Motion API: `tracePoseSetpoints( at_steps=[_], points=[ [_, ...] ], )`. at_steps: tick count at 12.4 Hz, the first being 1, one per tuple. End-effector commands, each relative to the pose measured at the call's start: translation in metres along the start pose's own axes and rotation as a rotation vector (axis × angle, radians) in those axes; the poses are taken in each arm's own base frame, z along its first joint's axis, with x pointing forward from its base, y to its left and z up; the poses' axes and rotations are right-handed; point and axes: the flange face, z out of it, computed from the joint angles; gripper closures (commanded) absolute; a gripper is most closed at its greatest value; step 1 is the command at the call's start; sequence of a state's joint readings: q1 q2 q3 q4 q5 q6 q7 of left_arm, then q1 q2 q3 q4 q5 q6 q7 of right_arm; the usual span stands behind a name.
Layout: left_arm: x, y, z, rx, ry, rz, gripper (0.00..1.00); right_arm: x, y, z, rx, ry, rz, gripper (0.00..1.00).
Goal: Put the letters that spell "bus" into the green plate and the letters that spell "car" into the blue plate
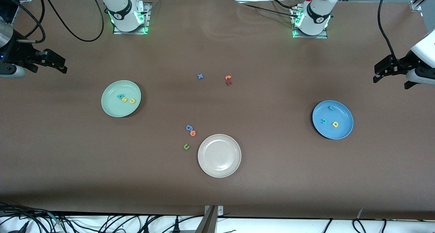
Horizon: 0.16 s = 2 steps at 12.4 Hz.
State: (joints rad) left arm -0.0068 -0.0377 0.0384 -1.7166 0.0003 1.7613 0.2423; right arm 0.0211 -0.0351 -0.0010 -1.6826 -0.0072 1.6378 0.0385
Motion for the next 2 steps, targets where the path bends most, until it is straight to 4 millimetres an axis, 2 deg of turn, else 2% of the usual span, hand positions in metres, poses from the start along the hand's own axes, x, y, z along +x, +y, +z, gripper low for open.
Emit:
tracePoseSetpoints(
  at_steps=[1,2],
  points=[
    [0.0006,0.0023,-0.0070,-0.010,-0.002,-0.014,0.00,-0.0010,0.0008,-0.0034,0.001,0.008,-0.008,0.00],
    [0.0003,0.0022,-0.0078,-0.008,-0.001,-0.009,0.00,-0.0011,0.0008,-0.0027,0.001,0.007,-0.006,0.00]
  ],
)
